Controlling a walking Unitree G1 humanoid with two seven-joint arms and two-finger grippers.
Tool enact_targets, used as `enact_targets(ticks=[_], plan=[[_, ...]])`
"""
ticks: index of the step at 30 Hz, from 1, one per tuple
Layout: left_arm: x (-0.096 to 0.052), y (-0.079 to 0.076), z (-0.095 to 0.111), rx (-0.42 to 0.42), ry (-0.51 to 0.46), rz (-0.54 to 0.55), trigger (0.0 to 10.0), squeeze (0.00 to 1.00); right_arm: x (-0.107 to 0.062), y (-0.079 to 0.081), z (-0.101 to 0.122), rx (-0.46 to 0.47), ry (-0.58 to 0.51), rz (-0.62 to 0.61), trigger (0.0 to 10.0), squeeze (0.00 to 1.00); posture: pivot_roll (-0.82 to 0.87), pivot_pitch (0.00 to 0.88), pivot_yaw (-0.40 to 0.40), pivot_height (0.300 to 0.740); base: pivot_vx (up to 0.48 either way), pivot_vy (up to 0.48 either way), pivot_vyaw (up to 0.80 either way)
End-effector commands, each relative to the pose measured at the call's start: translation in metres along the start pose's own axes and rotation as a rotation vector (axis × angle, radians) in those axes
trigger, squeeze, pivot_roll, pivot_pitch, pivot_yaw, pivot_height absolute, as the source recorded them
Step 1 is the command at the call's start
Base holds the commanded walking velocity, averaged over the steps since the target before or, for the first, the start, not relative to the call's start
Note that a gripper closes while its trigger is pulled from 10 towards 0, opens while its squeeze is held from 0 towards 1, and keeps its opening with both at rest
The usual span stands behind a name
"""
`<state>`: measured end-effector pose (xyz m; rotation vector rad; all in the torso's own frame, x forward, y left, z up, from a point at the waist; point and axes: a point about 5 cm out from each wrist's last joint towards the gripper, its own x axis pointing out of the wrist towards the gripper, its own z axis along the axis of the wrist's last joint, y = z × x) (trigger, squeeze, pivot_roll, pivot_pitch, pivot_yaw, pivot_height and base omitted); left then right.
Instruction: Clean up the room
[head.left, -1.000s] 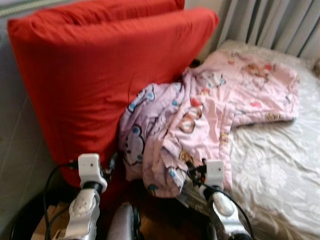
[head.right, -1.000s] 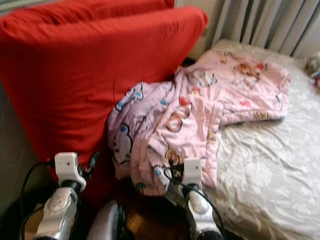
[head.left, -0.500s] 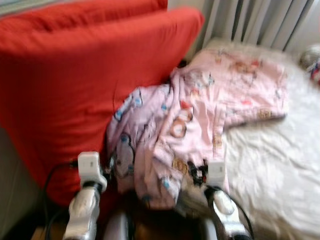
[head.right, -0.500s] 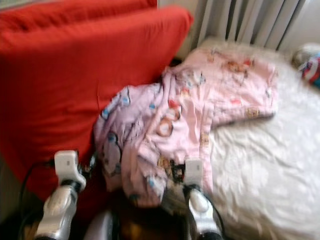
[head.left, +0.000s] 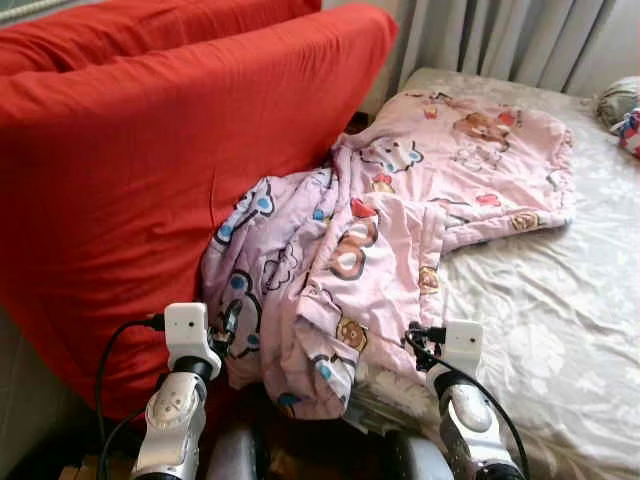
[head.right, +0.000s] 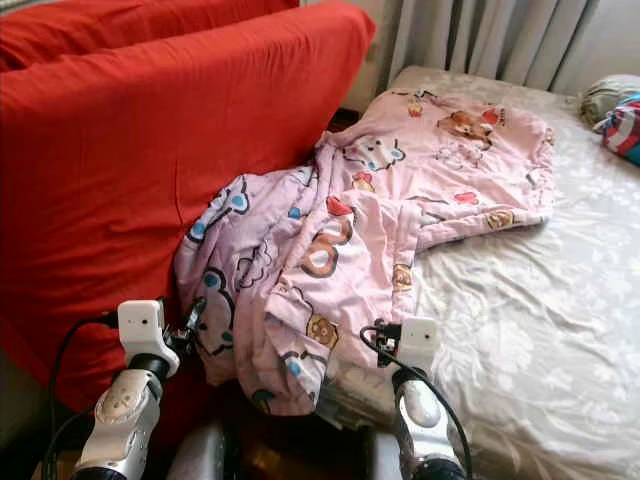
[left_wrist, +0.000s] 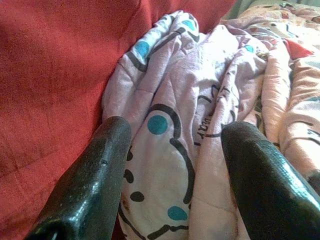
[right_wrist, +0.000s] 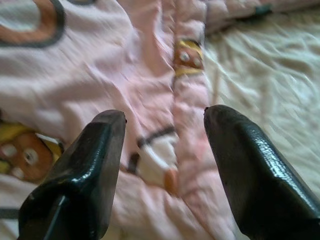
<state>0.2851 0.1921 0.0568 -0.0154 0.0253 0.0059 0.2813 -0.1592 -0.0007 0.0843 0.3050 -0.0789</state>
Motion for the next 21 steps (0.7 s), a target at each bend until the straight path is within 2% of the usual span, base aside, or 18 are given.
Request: enact_targets(ticks=[1,7,21], plan=[[-0.0016,0.001,-0.0032,0.003,0.021,0.002,10.0,0.0,0.0003,-0.0057,-0.0014,0.003,0.019,-0.03,10.0,0.0,-0.03,0.067,-0.025,0.594,0.0,0.0,0.0],[-0.0017,0.0018,-0.0036,0.006,0.022,0.006,10.0,0.0,0.0014,-0.01,-0.0032,-0.003,0.053,-0.06,10.0,0.0,-0.03,0.067,-0.026,0.594,0.0,0.0,0.0],[-0.0018,0.001,-0.0033,0.002,0.021,0.003,10.0,0.0,0.0008,-0.0109,-0.0063,-0.013,0.077,-0.07,10.0,0.0,-0.03,0.069,-0.026,0.594,0.261,0.0,0.0]])
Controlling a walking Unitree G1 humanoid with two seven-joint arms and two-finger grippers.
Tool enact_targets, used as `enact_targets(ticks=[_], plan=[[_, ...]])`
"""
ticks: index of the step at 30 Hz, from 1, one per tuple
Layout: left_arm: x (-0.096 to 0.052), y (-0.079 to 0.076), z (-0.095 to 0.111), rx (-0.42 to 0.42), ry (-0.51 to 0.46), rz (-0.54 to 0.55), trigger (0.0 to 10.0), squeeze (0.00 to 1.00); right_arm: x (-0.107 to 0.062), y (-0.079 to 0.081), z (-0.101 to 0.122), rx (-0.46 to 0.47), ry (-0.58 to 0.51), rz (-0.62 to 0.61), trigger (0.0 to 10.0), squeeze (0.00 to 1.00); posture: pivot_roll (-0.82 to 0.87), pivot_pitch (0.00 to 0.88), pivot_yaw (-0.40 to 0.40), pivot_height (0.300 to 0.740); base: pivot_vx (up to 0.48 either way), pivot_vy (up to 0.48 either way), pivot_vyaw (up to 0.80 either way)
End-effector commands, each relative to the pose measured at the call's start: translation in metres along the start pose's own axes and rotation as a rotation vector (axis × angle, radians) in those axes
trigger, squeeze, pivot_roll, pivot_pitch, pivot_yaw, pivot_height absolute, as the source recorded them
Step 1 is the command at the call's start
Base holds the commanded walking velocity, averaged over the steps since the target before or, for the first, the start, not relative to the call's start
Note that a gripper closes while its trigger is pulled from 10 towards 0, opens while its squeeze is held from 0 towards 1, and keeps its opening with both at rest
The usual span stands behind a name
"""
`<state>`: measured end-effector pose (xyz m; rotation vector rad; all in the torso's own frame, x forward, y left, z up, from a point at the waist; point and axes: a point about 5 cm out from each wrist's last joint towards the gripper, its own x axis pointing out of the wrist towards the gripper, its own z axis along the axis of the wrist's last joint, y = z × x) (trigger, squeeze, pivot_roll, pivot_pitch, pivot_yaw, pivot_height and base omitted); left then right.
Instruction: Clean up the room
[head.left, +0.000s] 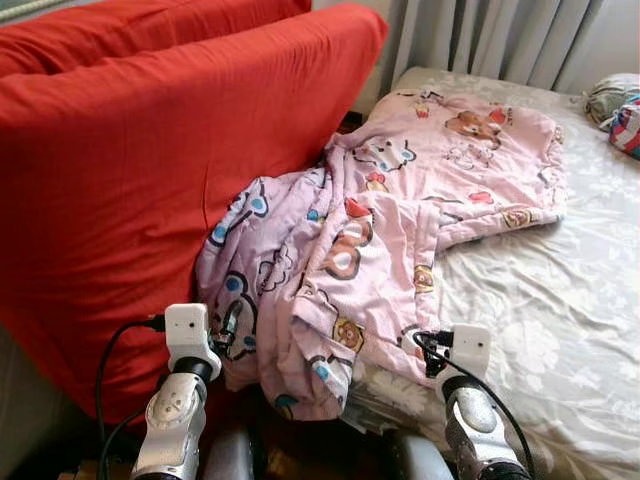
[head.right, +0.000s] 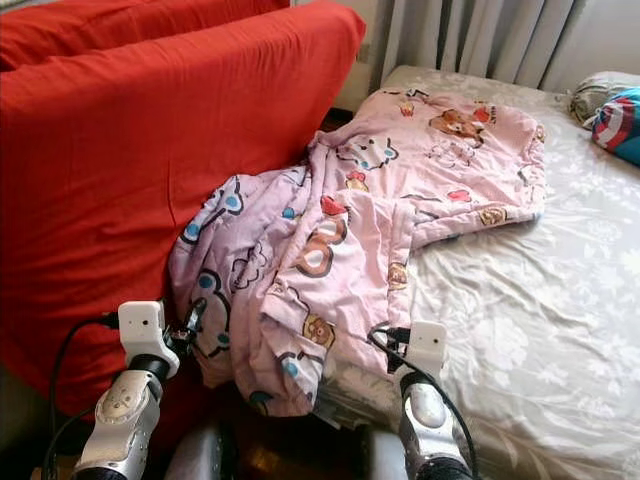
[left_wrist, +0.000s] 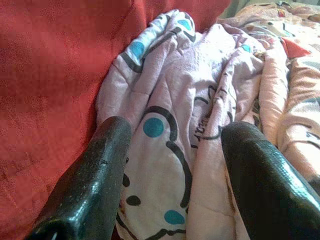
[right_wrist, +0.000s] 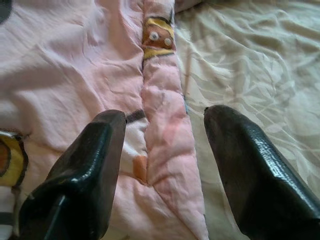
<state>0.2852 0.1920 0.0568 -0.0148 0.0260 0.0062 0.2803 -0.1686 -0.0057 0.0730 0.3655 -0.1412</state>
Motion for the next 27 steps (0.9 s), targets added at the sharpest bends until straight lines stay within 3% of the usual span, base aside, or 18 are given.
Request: enact_targets(ticks=[1,8,20,21,22,27], plan=[[-0.002,0.001,-0.003,0.002,0.021,0.003,10.0,0.0,0.0,-0.002,-0.003,-0.018,0.025,-0.007,10.0,0.0,-0.03,0.069,-0.026,0.594,0.277,0.0,0.0],[-0.002,0.001,-0.003,-0.002,0.016,-0.001,10.0,0.0,0.0,-0.003,-0.004,-0.02,0.033,-0.014,10.0,0.0,-0.03,0.069,-0.025,0.594,0.332,0.0,0.0],[-0.002,0.002,-0.002,0.002,0.014,-0.001,10.0,0.0,-0.002,0.0,-0.013,-0.043,0.103,0.035,10.0,0.0,-0.03,0.067,-0.022,0.594,0.0,0.0,0.0],[-0.002,0.002,-0.003,0.002,0.015,-0.001,10.0,0.0,-0.002,0.0,-0.014,-0.037,0.104,0.046,10.0,0.93,-0.03,0.067,-0.022,0.594,0.0,0.0,0.0],[-0.002,0.002,-0.003,0.003,0.016,-0.002,10.0,0.0,-0.003,-0.001,-0.016,-0.043,0.113,0.049,10.0,1.0,-0.03,0.067,-0.022,0.594,0.0,0.0,0.0],[-0.002,0.002,-0.003,0.005,0.016,-0.003,10.0,0.0,-0.002,-0.006,-0.016,-0.045,0.141,0.041,10.0,1.0,-0.03,0.061,-0.018,0.594,0.0,0.0,0.0]])
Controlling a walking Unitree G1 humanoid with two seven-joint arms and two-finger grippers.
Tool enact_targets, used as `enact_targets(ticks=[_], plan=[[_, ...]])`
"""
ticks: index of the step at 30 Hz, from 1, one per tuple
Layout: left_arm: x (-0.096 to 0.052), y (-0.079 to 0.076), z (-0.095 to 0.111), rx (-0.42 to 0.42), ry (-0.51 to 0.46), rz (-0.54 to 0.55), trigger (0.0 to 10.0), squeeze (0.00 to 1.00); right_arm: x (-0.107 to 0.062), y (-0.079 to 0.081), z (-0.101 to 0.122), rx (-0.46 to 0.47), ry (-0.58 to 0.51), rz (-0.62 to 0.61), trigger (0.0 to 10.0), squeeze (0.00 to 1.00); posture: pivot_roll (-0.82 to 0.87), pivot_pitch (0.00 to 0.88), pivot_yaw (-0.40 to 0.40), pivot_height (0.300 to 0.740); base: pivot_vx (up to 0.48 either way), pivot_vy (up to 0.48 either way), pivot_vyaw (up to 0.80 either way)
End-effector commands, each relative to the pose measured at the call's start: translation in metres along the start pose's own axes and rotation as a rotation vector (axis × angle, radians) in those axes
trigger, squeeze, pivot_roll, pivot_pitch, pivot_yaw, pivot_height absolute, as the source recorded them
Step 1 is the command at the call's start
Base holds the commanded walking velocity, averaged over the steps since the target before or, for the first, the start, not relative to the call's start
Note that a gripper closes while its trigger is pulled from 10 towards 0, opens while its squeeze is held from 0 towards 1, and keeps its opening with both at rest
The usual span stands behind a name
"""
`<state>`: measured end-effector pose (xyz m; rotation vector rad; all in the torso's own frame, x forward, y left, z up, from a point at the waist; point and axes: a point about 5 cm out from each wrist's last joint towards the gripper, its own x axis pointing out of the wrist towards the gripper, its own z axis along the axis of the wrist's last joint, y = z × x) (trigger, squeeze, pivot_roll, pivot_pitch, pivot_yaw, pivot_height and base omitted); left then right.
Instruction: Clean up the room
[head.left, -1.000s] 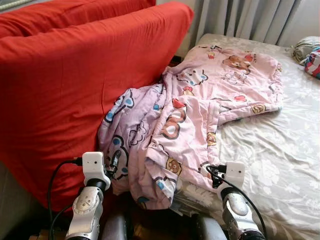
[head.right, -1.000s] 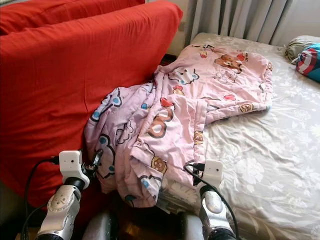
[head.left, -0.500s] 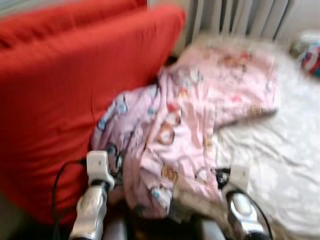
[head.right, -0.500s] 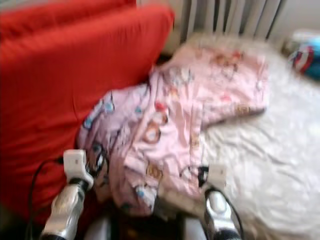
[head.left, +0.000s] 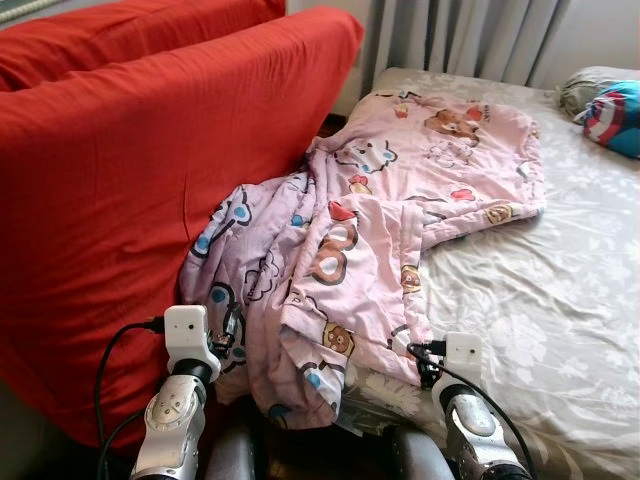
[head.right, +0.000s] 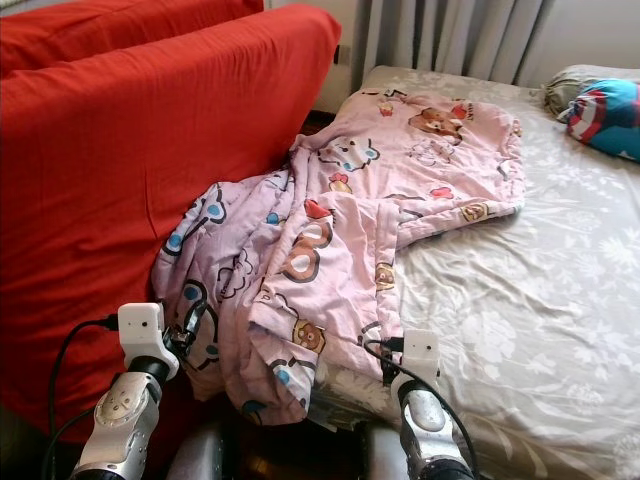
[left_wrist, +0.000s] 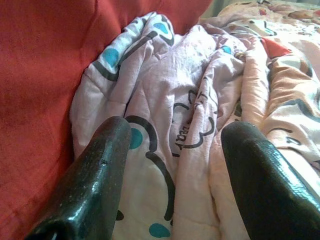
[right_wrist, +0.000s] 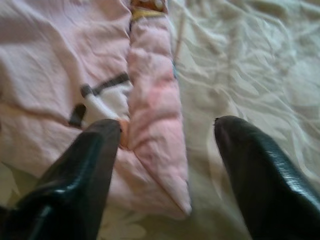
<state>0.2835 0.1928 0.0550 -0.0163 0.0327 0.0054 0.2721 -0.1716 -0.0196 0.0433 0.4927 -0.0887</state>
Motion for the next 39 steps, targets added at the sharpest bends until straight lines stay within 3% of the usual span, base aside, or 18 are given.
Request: enact_targets(ticks=[1,10,11,12,19,27,31,39], plan=[[-0.001,0.002,-0.001,0.008,0.011,-0.003,10.0,0.0,0.001,0.0,0.0,0.033,0.017,0.028,10.0,1.0,-0.03,0.057,-0.017,0.594,0.0,0.0,0.0],[-0.003,0.002,0.0,0.018,0.01,-0.013,10.0,0.0,0.004,0.006,0.0,0.174,0.052,0.031,10.0,1.0,-0.02,0.058,-0.005,0.594,0.0,0.0,0.0],[-0.004,0.002,0.0,0.02,0.009,-0.013,10.0,0.0,0.004,0.008,0.001,0.185,0.054,0.038,10.0,0.87,-0.01,0.063,-0.003,0.594,0.0,0.0,0.0],[-0.004,0.003,0.001,0.022,0.008,-0.013,10.0,0.0,0.004,0.01,0.002,0.203,0.054,0.045,10.0,0.0,-0.01,0.069,-0.001,0.594,0.0,0.0,0.0],[-0.003,0.007,0.005,-0.005,0.001,-0.001,10.0,0.0,0.007,0.011,0.007,0.23,0.053,0.038,10.0,0.0,-0.01,0.095,0.003,0.594,0.0,0.0,0.0],[0.013,0.006,0.033,-0.021,-0.077,-0.009,10.0,0.0,0.008,0.007,0.014,0.263,0.003,0.022,10.0,0.0,-0.01,0.153,0.015,0.594,0.0,0.0,0.0],[0.012,0.007,0.034,-0.019,-0.082,-0.009,10.0,0.0,0.007,0.007,0.012,0.264,0.009,0.017,10.0,0.0,-0.01,0.165,0.016,0.594,0.0,0.0,0.0],[-0.004,0.008,0.026,-0.023,-0.055,-0.001,10.0,0.0,0.005,0.007,0.004,0.241,0.024,0.018,10.0,0.0,0.01,0.208,0.013,0.594,0.0,0.0,0.0]])
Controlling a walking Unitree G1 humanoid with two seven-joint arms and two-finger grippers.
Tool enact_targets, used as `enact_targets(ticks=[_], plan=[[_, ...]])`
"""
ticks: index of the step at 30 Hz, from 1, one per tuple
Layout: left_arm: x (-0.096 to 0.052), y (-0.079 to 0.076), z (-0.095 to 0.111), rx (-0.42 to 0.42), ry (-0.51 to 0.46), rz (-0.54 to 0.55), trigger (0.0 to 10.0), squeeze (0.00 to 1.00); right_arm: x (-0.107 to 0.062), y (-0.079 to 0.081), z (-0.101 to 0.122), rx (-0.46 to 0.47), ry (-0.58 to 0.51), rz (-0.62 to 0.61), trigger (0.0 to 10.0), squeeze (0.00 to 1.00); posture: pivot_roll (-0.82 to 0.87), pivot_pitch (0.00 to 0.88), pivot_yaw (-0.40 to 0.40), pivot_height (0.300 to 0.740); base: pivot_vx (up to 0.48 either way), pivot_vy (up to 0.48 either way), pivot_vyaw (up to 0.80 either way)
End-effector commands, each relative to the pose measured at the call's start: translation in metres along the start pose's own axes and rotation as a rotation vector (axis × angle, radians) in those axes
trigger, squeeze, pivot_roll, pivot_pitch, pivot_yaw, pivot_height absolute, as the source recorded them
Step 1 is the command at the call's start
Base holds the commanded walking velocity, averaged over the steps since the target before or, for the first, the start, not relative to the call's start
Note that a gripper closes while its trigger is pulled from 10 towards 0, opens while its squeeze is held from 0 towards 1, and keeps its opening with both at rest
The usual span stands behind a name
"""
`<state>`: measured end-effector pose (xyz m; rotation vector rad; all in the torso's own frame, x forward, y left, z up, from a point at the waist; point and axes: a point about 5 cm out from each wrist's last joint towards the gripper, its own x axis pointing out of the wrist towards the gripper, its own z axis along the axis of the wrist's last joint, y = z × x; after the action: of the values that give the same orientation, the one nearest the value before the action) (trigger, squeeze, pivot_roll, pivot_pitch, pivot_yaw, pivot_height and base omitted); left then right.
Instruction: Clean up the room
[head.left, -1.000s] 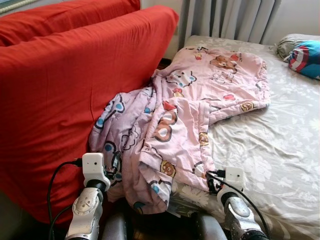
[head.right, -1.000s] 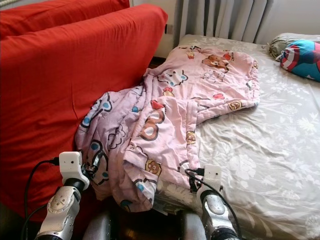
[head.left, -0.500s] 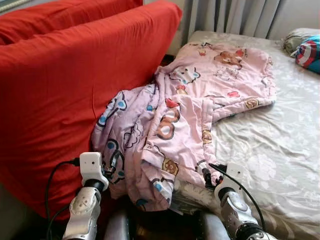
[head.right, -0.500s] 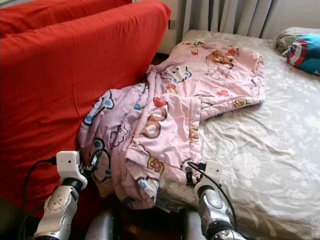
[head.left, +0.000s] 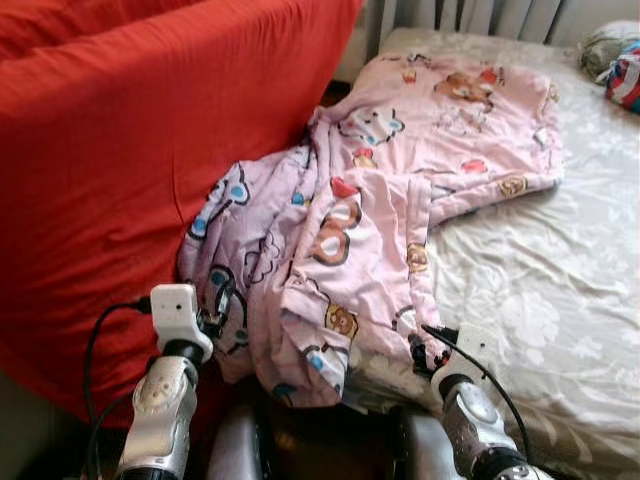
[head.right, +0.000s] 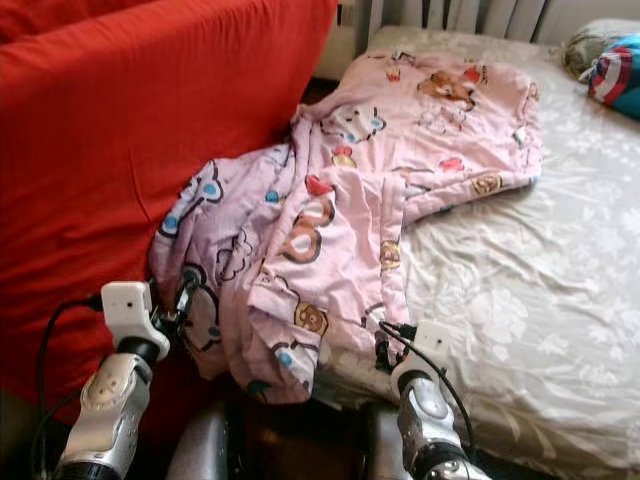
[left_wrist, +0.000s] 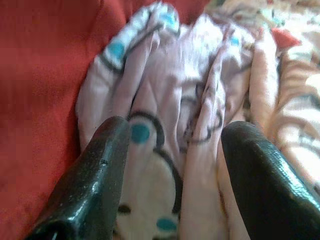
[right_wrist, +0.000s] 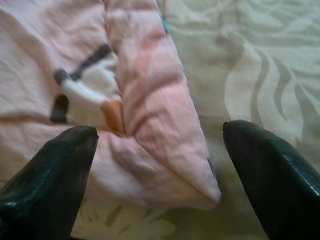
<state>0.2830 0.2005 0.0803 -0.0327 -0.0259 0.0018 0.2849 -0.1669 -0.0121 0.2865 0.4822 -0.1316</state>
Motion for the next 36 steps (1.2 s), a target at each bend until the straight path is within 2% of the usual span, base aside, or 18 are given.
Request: enact_targets(ticks=[1,14,15,16,17,26,27,28,29,36], plan=[[-0.0033,0.0009,0.0007,-0.007,0.004,0.004,10.0,0.0,-0.0026,-0.0002,-0.0082,-0.002,0.024,0.0,10.0,0.0,0.01,0.214,0.013,0.594,0.0,0.0,0.0],[-0.0048,0.0006,0.0009,-0.017,0.017,0.007,10.0,0.0,0.0001,0.0061,-0.0035,-0.021,0.022,0.03,10.0,0.0,0.01,0.211,0.007,0.594,0.0,0.0,0.0],[-0.0052,0.0003,0.0009,-0.017,0.02,0.005,10.0,0.0,0.0004,0.0073,-0.0027,-0.032,0.019,0.039,7.6,0.0,0.01,0.206,0.006,0.594,0.0,0.0,0.0],[-0.0055,0.0,0.0008,-0.017,0.022,0.004,10.0,0.0,0.0005,0.0081,-0.0022,-0.039,0.017,0.046,7.6,0.0,0.01,0.206,0.006,0.594,0.0,0.0,0.0],[-0.0056,-0.0003,0.0006,-0.017,0.024,0.002,10.0,0.0,0.0007,0.0086,-0.0018,-0.042,0.016,0.049,0.0,0.0,0.01,0.199,0.006,0.594,0.0,0.0,0.0],[-0.0046,-0.0027,-0.0005,-0.021,0.03,-0.007,10.0,0.0,0.0006,0.0077,-0.0028,-0.057,0.03,0.055,0.0,0.0,0.0,0.182,0.005,0.594,0.0,0.0,0.0],[-0.0045,-0.003,-0.0007,-0.021,0.031,-0.008,10.0,0.0,0.0005,0.0078,-0.0035,-0.058,0.033,0.056,1.2,0.0,0.0,0.182,0.004,0.594,0.0,0.0,0.0],[-0.0045,-0.0033,-0.0008,-0.022,0.032,-0.009,10.0,0.0,0.0003,0.0082,-0.0041,-0.058,0.034,0.059,1.4,0.0,0.0,0.182,0.004,0.594,0.0,0.0,0.0],[-0.0044,-0.0035,-0.0007,-0.022,0.031,-0.009,10.0,0.0,0.0003,0.0085,-0.0041,-0.058,0.034,0.06,0.0,0.0,0.0,0.184,0.004,0.594,0.0,0.0,0.0],[-0.0049,-0.0045,-0.0005,-0.026,0.035,-0.007,10.0,0.0,0.0001,0.0094,-0.0052,-0.066,0.043,0.071,0.0,0.0,0.0,0.198,0.0,0.594,0.0,0.0,0.0]])
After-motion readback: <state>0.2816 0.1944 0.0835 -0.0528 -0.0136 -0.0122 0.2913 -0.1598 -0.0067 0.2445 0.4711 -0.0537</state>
